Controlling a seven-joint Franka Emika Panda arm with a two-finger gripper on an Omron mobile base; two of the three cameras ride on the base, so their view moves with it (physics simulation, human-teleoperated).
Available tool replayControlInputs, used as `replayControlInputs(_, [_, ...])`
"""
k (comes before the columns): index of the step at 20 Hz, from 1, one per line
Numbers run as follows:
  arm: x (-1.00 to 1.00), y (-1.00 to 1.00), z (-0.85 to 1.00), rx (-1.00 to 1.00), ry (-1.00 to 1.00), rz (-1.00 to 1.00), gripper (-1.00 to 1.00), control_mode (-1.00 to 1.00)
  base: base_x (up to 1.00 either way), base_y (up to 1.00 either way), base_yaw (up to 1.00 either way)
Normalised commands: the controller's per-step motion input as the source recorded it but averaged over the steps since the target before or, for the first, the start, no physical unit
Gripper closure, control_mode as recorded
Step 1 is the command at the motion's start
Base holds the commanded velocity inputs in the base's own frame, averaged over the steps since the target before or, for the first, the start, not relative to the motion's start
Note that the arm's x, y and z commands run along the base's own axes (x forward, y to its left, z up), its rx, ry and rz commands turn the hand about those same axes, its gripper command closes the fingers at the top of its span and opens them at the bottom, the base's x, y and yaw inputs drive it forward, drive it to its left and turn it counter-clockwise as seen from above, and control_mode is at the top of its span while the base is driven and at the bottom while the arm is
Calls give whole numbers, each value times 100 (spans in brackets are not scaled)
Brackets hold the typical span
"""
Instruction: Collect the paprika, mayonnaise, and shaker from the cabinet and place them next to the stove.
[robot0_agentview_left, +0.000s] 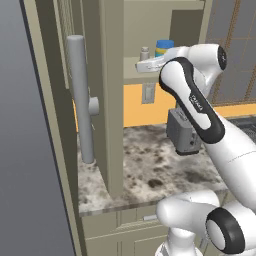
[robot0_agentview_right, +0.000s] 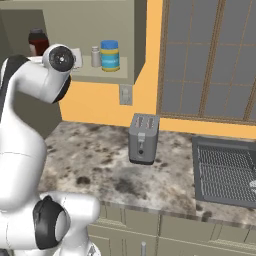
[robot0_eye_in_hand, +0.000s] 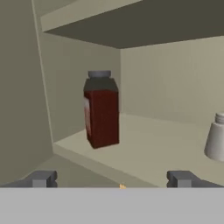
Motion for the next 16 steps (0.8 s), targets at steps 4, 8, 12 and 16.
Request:
replayControlInputs(4, [12,20,26,-5,0,5,-100,-100,0,0,0])
replayControlInputs(8, [20,20,13,-5,-1,3,-100,-100,0,0,0])
replayControlInputs(12, [33,6,4,0,-5,3,-100,-100,0,0,0])
replayControlInputs(16, [33,21,3,0,0,0,-100,-100,0,0,0])
